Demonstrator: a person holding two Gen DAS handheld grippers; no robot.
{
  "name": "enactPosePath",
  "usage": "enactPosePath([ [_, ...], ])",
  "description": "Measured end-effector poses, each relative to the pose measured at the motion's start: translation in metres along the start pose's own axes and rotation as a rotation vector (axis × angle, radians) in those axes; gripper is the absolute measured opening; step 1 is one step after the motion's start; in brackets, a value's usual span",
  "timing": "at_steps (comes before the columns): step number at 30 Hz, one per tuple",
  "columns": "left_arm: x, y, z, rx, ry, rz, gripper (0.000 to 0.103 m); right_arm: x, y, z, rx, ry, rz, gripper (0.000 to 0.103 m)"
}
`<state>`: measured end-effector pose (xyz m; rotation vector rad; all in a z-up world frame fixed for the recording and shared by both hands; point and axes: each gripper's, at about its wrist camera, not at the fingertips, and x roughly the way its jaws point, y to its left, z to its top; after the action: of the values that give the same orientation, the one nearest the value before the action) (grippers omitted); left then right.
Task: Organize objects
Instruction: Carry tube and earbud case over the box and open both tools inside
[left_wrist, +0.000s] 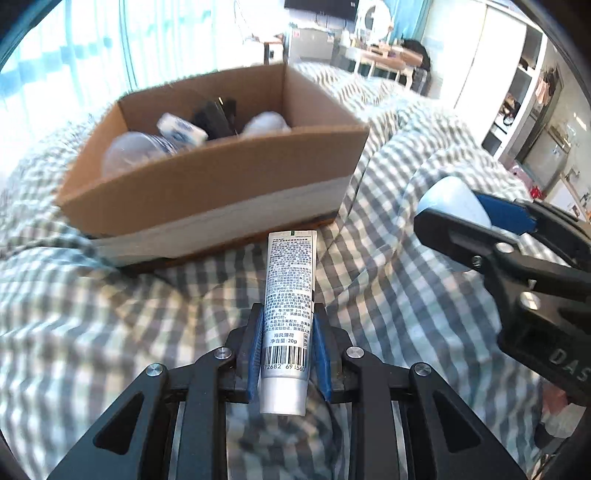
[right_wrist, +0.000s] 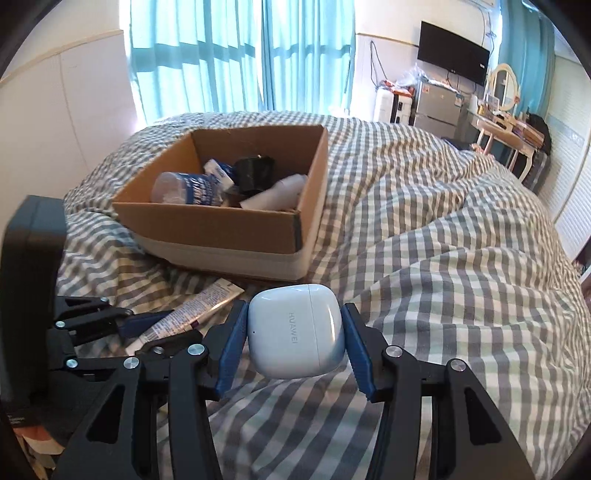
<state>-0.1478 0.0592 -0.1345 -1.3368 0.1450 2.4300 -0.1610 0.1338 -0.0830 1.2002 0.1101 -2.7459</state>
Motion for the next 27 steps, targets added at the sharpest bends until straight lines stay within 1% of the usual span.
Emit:
enactPosePath([
  [3,-0.020,-0.003,0.004,-0.005,-0.058,0.005,0.025,-0.017,0.005,0.001,-0.004,-0.024,0.003,0.051],
  [8,-0.061,-0.011,-0.001,-0.005,-0.161,0.033,0.025,-0.049,0.019,0.003,-0.033,-0.080,-0.006,0.051],
  [10,-0.074,-0.009,-0.007,-0.009,-0.189,0.036,0.025,-0.061,0.024,0.003,-0.044,-0.101,-0.004,0.051],
  [12,-0.096,-0.007,-0.020,-0.016,-0.217,0.040,0.025,-0.074,0.029,0.004,-0.051,-0.122,-0.004,0.051],
  [16,-0.127,-0.015,-0.021,-0.019,-0.271,0.051,0.025,-0.101,0.037,0.006,-0.064,-0.173,0.006,0.051],
  [22,-0.151,-0.013,-0.007,-0.042,-0.356,0.087,0.025,-0.127,0.046,0.019,-0.090,-0.227,0.035,0.050],
  [25,-0.164,-0.007,0.009,-0.047,-0.399,0.107,0.025,-0.134,0.050,0.034,-0.112,-0.256,0.036,0.050],
  [27,-0.167,-0.002,0.020,-0.047,-0.417,0.117,0.025,-0.135,0.051,0.048,-0.115,-0.274,0.054,0.050],
])
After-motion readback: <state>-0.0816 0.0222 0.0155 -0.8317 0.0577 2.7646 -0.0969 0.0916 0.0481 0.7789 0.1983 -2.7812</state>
